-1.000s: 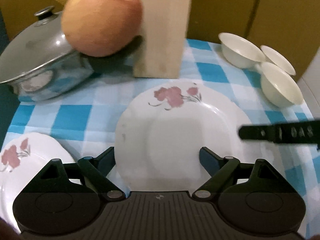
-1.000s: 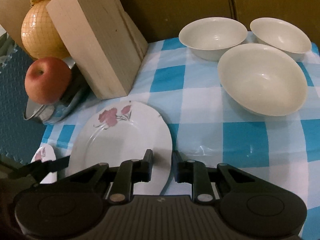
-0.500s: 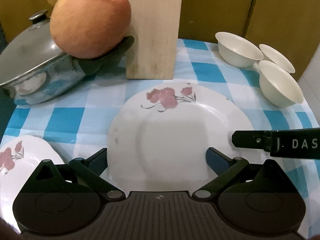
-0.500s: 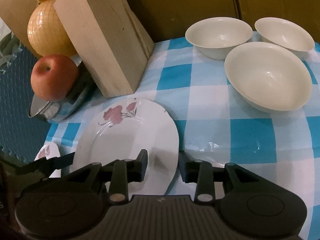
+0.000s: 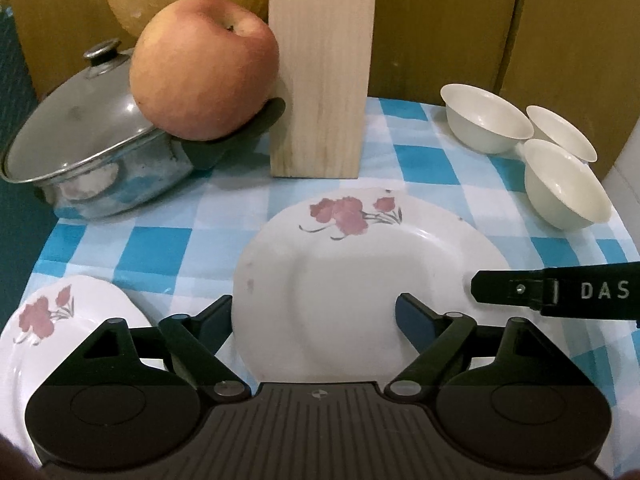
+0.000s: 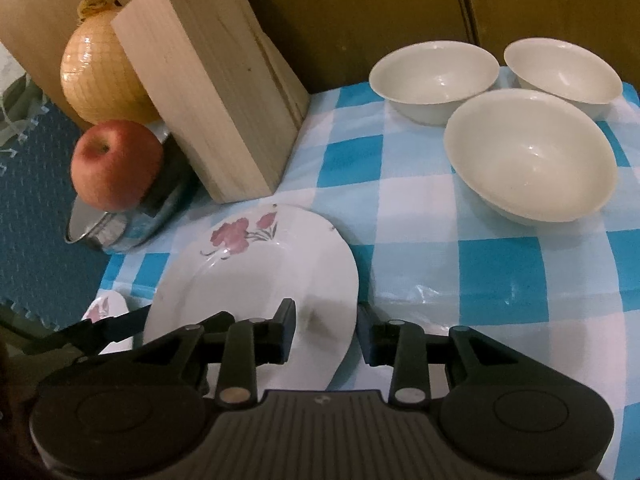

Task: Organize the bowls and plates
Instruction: 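Lift the pink-flower plate with the right gripper, tilting it up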

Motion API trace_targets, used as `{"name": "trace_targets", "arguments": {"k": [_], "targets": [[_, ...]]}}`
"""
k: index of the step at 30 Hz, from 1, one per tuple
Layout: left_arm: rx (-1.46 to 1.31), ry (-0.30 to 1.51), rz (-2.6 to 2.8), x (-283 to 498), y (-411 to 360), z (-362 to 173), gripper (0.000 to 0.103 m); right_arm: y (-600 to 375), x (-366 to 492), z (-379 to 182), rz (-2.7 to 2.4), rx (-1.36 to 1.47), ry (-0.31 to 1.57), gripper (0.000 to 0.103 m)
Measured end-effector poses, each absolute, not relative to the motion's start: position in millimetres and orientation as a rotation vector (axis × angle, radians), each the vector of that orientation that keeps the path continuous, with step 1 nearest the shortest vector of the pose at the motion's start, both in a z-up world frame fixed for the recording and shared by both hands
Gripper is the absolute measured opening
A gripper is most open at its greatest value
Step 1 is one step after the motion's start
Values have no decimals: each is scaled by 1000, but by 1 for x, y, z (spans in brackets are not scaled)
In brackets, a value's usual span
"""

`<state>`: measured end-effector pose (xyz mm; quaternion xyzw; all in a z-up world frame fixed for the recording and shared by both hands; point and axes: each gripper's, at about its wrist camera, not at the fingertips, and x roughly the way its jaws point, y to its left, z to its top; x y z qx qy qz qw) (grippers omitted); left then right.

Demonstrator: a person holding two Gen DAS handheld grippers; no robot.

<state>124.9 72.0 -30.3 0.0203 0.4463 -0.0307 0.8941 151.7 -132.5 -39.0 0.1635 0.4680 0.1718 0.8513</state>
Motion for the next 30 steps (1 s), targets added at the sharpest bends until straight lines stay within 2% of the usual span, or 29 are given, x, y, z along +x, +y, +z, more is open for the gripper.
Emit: {"name": "trace_targets", "arguments": {"k": [15,30], "targets": [[77,883,-57,106,65,-17,89,-134,132,-25,375,309,970,29],[86,860,-85,51,52,1,89,-156,65,-9,373,305,969,29]]}}
